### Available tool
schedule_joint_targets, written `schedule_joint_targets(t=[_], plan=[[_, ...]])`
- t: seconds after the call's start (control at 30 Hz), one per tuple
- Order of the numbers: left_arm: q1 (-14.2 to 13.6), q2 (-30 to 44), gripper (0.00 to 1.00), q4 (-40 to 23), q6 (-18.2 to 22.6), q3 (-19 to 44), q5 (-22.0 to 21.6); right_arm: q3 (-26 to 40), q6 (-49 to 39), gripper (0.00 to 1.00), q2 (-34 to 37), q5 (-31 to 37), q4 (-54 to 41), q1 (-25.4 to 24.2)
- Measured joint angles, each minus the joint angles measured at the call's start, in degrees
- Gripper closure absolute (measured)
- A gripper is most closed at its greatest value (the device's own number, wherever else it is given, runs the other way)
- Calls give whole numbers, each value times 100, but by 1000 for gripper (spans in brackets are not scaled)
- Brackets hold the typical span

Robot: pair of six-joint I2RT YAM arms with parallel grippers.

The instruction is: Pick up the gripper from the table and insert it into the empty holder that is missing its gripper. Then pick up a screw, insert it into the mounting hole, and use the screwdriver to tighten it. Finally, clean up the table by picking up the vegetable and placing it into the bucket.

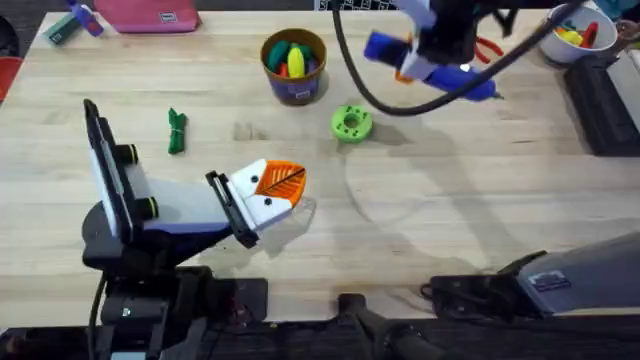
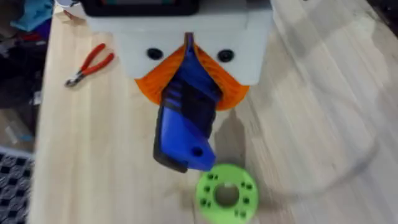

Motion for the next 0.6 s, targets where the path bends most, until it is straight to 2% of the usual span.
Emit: schedule_joint_targets(t=[0.37,0.6], plan=[[0,0,990,0,0,0,0,-2310,-781,978,57,212,1867,-1002],[0,0,990,0,0,0,0,-2765,-1162,978,483,212,2358,-1283]])
